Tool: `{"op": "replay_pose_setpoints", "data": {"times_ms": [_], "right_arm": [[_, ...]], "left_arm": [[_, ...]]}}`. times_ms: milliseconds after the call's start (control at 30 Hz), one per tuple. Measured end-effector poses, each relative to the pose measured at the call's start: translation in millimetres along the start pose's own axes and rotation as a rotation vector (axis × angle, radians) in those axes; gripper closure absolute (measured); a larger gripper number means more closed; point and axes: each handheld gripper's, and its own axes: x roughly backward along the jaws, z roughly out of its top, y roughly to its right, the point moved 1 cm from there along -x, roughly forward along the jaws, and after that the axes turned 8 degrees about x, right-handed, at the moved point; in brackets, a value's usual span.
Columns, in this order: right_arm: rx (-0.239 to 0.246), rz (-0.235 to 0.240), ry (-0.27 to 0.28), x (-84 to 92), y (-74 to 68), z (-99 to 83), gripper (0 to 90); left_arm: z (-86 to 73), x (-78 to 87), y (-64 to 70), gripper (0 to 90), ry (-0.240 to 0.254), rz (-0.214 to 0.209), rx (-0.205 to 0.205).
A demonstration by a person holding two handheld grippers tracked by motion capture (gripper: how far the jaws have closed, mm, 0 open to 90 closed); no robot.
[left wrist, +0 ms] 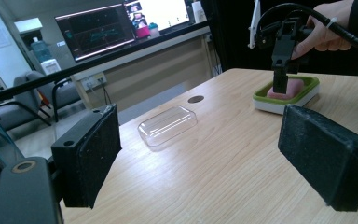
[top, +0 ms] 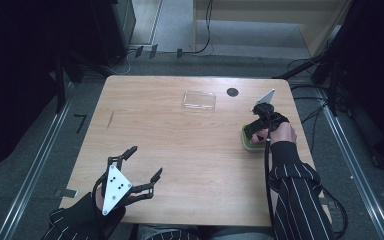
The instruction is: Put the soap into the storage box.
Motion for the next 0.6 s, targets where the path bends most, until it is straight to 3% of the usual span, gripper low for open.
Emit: {"op": "replay_pose_setpoints", "data": {"times_ms": [600], "right_arm": [[0.113, -0.02, 0.017, 33.6, -23.0, -28.8, 0.1]], "left_arm": [[0.4, 0.3, 0.9, 13.7, 0.002, -0.003, -0.001]]}}
